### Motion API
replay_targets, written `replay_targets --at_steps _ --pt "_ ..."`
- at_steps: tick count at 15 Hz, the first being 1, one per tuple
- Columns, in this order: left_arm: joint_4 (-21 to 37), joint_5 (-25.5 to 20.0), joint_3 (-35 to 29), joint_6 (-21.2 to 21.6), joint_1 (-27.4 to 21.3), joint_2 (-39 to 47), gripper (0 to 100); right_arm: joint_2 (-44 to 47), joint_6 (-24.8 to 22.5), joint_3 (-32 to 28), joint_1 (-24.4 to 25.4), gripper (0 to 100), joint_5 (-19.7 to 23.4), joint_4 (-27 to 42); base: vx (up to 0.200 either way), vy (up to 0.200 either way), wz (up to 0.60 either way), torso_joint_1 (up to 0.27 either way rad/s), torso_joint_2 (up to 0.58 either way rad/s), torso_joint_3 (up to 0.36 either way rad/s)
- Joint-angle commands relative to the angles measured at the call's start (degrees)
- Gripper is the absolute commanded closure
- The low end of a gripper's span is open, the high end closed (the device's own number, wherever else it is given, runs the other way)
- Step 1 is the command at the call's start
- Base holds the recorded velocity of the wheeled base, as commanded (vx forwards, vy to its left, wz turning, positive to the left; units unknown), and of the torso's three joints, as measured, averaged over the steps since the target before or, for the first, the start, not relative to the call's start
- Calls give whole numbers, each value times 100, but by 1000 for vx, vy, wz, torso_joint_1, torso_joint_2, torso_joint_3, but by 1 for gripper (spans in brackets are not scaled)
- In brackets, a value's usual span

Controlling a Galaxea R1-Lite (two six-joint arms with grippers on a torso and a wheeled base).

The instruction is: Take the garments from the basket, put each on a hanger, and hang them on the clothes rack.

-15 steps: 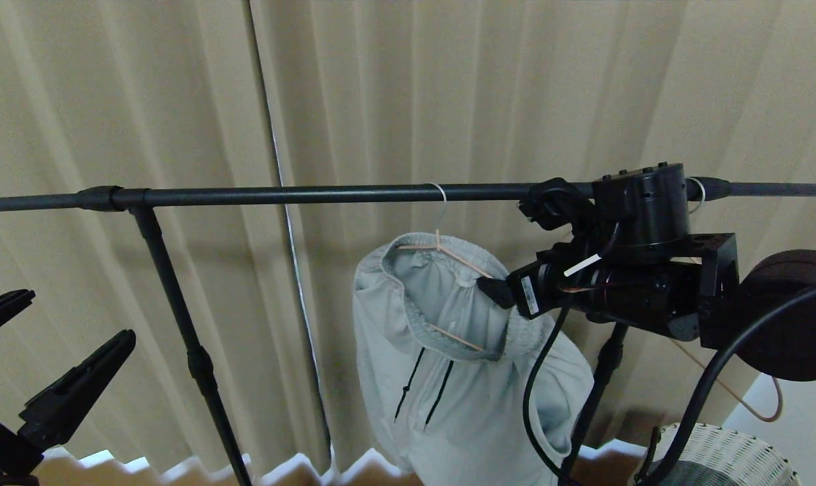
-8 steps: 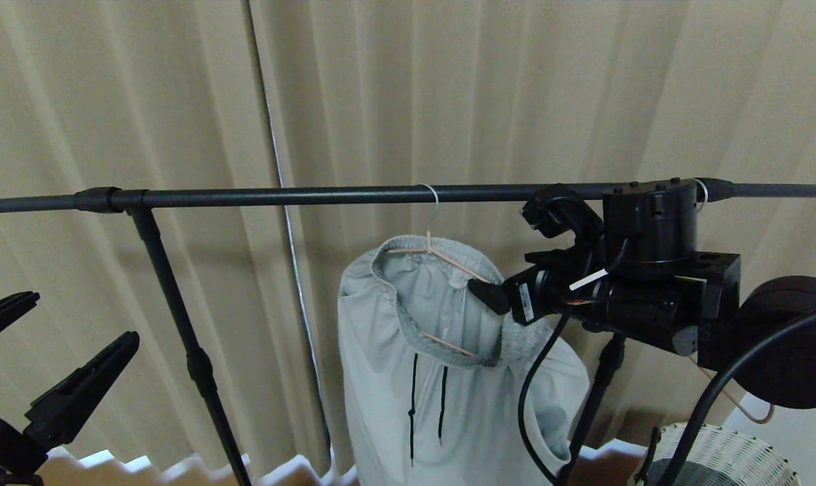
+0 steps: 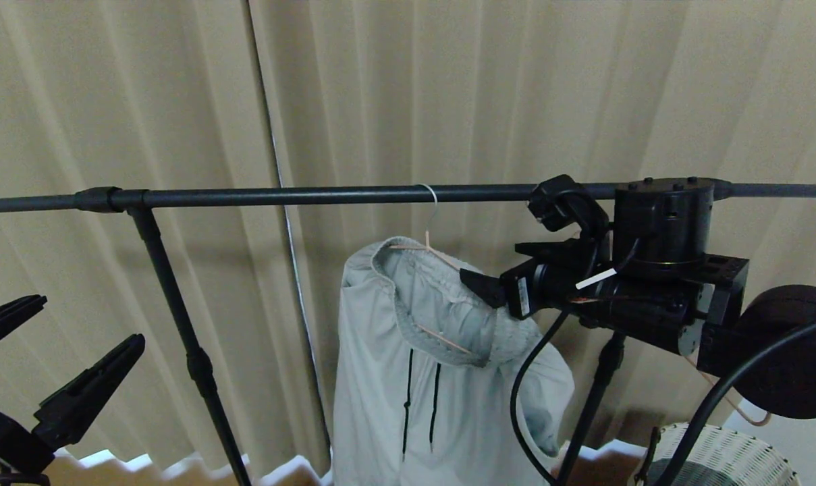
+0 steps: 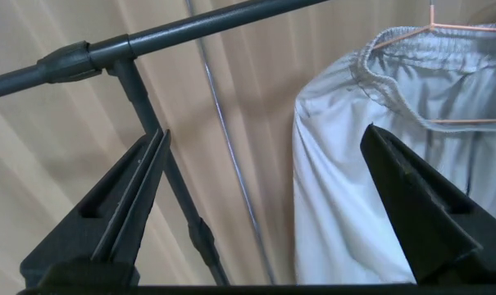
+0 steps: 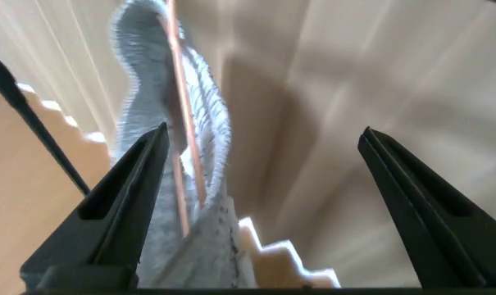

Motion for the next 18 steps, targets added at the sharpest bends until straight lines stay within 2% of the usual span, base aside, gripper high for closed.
replay_targets --at_steps 1,2,5,10,11,13,14,17,18 --pt "-2 -2 1 1 0 26 0 5 -2 115 -11 0 95 -122 0 0 0 0 0 0" --pt "-2 -2 1 1 0 26 0 13 -11 212 -55 0 297 -465 0 0 0 0 0 0" --pt "-2 -2 1 1 0 9 0 -4 -28 370 -73 0 429 -878 0 0 0 0 0 0" --pt "-2 -2 63 10 0 17 0 -848 -63 906 -275 0 350 -772 0 0 0 0 0 0" --pt "-2 -2 107 19 -8 -9 0 -1270 -81 1258 -503 0 314 -693 0 0 0 0 0 0" --pt "-11 -2 151 27 -8 -27 0 -1613 -81 1521 -688 0 218 -473 0 0 0 0 0 0" --pt "-11 -2 230 10 18 -185 0 -2096 -81 1864 -943 0 -2 1 0 0 0 0 0 0" --pt "112 33 625 19 150 -589 0 -2746 -248 2242 -996 0 -406 863 0 0 0 0 0 0" --pt "630 33 581 106 510 -897 0 -3063 -397 2506 -996 0 -837 1232 0 0 0 0 0 0"
